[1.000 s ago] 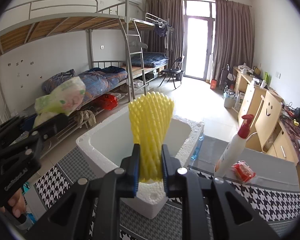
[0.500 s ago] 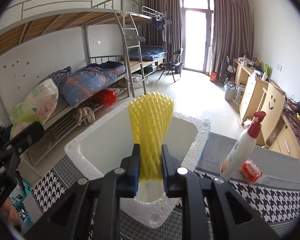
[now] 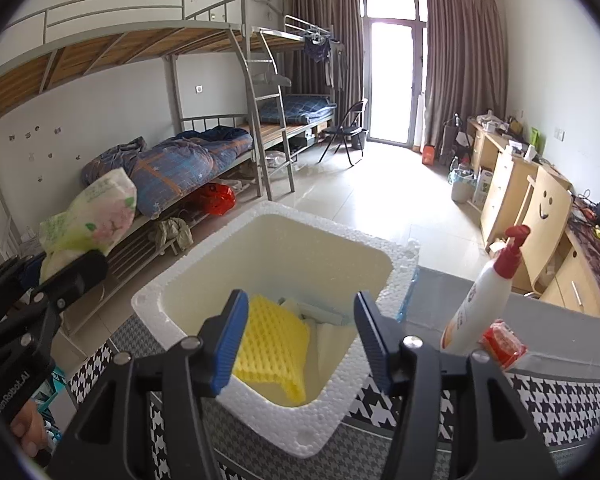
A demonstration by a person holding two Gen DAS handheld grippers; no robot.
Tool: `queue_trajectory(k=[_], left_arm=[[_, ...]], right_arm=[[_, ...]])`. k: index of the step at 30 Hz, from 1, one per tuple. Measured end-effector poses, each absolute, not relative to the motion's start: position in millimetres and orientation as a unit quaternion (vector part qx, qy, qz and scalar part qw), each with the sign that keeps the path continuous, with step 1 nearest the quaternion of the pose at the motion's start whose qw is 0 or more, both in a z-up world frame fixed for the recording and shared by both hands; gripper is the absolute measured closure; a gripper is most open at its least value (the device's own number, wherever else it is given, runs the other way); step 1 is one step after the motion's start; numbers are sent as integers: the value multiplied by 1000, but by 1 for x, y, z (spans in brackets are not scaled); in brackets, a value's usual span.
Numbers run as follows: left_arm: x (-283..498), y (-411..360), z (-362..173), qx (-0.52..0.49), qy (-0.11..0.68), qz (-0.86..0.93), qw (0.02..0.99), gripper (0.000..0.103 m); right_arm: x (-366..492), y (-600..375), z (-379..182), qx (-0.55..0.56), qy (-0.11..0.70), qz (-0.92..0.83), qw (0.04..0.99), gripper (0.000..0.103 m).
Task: Organize soft objects
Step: 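Open the right tool to drop the sleeve while the left tool lowers the bag into the box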
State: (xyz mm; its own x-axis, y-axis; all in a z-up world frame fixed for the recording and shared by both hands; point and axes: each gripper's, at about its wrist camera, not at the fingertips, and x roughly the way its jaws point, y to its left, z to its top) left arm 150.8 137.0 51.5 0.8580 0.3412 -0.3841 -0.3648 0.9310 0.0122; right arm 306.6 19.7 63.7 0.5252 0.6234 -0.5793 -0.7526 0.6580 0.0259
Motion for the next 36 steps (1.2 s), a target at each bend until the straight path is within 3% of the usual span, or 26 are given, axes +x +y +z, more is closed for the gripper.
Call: queue_trajectory(k=[7,19,36], left_arm=[[159,136,54,-28,196,172,965,67],[180,132,55,-24,210,148,966,67],[221,130,41,-18,254,128,959,67]], right_arm=[[301,12,66,-120,268,396,870,42],[303,-12,72,-104,258,376,884,23],[297,-42,63,-106,249,355,895,22]])
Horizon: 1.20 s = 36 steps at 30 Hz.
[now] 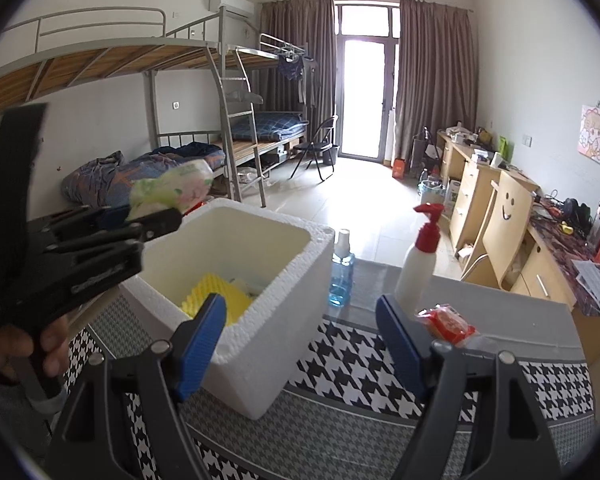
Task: Organize soft objects
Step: 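Open the right tool to drop the sleeve while the left tool lowers the bag into the box, then open the left tool to release the bag and withdraw both tools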
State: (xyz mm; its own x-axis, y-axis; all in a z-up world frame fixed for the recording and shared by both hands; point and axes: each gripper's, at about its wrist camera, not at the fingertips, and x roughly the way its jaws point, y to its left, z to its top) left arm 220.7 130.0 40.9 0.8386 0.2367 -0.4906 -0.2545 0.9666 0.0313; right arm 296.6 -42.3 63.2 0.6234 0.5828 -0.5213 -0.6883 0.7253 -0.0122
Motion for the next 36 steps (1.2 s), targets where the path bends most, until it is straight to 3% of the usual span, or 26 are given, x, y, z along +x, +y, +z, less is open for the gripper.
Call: queue_trajectory(k=[7,9,11,13,16,22,36], left_arm=[[229,129,40,-20,264,119,957,66],[232,129,41,-20,269,114,956,56],[234,127,40,-16,269,120,956,27],[232,125,41,-17,261,125,957,16],[227,123,43,-18,254,127,959,8],[214,112,48,-15,236,129,963,1],[189,86,54,-5,225,111,968,1]], right_arm=[[288,-58,64,-109,238,347,901,22],[285,-61,64,-109,235,344,902,22],[284,-64,64,-106,233,342,904,22],[284,-65,64,-102,235,340,905,22],[286,-71,62,-98,235,337,907,22],[282,-79,63,-89,233,338,908,22],[265,-98,68,-80,223,334,912,22]])
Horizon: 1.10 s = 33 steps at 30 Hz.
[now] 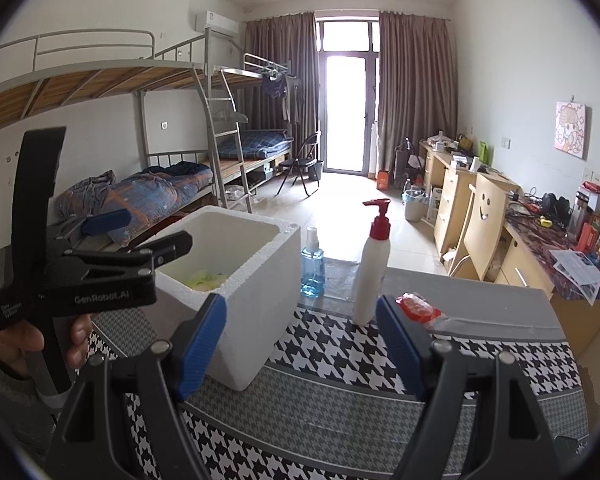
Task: Organize soft objects
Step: 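Open the left tool to release the bag and withdraw both tools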
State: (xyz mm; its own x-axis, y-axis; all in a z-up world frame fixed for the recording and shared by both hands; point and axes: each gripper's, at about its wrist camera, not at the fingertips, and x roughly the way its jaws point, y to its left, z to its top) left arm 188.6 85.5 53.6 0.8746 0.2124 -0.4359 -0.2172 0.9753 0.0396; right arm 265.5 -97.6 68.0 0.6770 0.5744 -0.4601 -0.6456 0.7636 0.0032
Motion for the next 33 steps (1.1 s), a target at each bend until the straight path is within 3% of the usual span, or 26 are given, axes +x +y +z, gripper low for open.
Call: queue_trajectory(k=[33], left_arm=[[113,47,64,-7,184,77,980,1]], right_arm=[[214,-132,76,-63,196,336,919,22]])
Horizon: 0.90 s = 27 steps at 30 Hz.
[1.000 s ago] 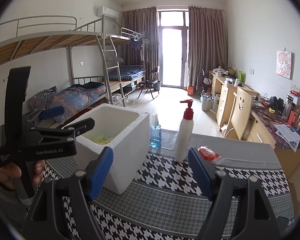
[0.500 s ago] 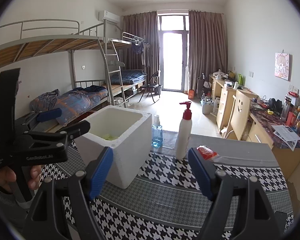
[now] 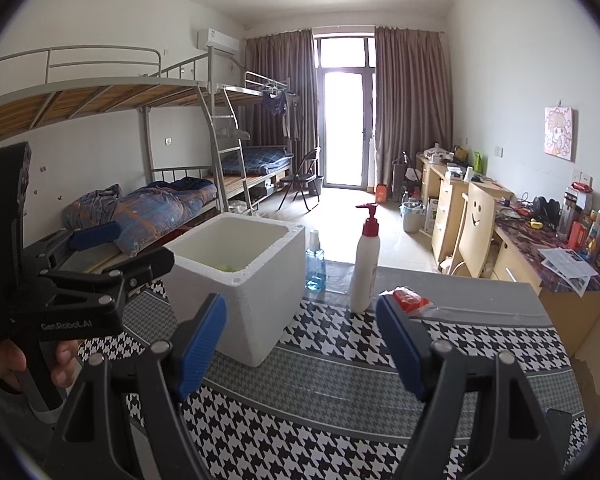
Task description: Organize soft objects
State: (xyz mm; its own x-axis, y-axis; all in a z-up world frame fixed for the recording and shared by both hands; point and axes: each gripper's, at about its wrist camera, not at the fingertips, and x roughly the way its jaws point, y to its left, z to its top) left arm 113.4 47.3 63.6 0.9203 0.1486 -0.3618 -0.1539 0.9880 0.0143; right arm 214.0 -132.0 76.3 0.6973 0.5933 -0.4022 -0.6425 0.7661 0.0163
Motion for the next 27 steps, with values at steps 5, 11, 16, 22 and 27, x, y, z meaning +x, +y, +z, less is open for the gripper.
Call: queue_trajectory(k=[5,11,16,22,27], left_arm=[[100,44,67,-7,176,76,981,1],[83,42,71,-3,157,88,984,1],[69,40,71,-5,147,90,985,1],[58,34,71,-2,143,83,986,1],[46,29,73,3,124,87,988,1]], right_arm=[[204,-141,78,-55,191,335,921,20],[194,-144,79,-53,178,318,930,10],[186,-147,80,-44,173,319,931,8],[172,-148,80,-48,156,321,933,7],[167,-151,80,-45,153,321,934,7]])
